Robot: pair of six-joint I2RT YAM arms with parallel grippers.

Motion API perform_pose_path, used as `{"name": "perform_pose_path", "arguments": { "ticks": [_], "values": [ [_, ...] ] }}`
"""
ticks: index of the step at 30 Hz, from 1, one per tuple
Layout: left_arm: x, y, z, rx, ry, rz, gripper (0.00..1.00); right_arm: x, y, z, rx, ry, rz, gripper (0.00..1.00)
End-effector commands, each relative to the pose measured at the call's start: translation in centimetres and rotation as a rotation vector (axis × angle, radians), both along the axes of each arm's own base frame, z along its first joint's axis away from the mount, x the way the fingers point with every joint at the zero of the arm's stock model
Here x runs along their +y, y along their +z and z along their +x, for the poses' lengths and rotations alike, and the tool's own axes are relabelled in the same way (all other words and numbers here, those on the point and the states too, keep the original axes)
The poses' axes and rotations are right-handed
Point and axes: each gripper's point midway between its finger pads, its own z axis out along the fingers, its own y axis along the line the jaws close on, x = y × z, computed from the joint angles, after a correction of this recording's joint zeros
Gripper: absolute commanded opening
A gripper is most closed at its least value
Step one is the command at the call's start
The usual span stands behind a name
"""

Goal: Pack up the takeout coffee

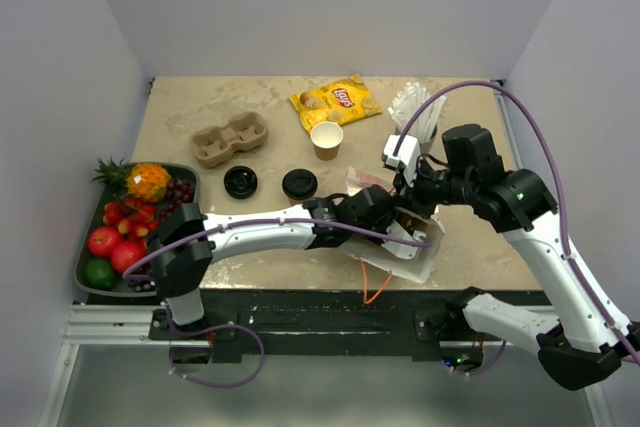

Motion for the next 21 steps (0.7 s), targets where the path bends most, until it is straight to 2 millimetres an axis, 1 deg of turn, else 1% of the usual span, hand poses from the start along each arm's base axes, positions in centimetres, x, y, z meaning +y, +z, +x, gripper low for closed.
{"name": "perform_pose_path", "arguments": {
  "ticks": [1, 3, 5, 8, 9, 11, 12, 14, 15, 16, 21],
  "values": [
    [-0.4, -0.9, 0.3, -0.013, -0.009, 0.03, 0.0, 1.0, 1.6, -0.8, -0.012, 0.042, 0.073, 0.0],
    [-0.6, -1.5, 0.6, -0.018, 0.0, 0.032, 0.0, 1.0, 1.7, -1.1, -0.002, 0.049, 0.073, 0.0],
    [-1.0, -1.4, 1.2, -0.043, 0.01, 0.007, 0.0, 1.1, 1.7, -1.5, 0.013, 0.063, 0.079, 0.0],
    [-1.3, -1.9, 1.8, -0.073, 0.015, 0.007, 0.0, 1.2, 1.8, -2.2, 0.029, 0.08, 0.094, 0.0],
    [-1.3, -2.6, 1.9, -0.073, 0.019, 0.021, 0.0, 1.3, 1.9, -2.2, 0.033, 0.084, 0.099, 0.0],
    [-1.4, -2.8, 2.4, -0.086, 0.034, 0.019, 0.0, 1.4, 2.0, -2.5, 0.041, 0.096, 0.107, 0.0],
    [-1.3, -3.3, 2.6, -0.086, 0.036, 0.027, 0.0, 1.5, 2.2, -2.7, 0.041, 0.102, 0.112, 0.0],
    [-1.6, -3.1, 3.2, -0.114, 0.048, 0.012, 0.0, 1.7, 2.2, -3.1, 0.061, 0.118, 0.121, 0.0],
    [-1.6, -3.4, 3.3, -0.117, 0.047, 0.012, 0.0, 1.8, 2.4, -3.2, 0.062, 0.124, 0.127, 0.0],
    [-1.8, -3.0, 3.7, -0.134, 0.047, -0.008, 0.0, 1.9, 2.4, -3.2, 0.065, 0.126, 0.129, 0.0],
    [-2.4, -1.9, 3.6, -0.152, 0.013, -0.036, 0.0, 1.9, 2.5, -2.8, 0.063, 0.111, 0.127, 0.0]
  ]
}}
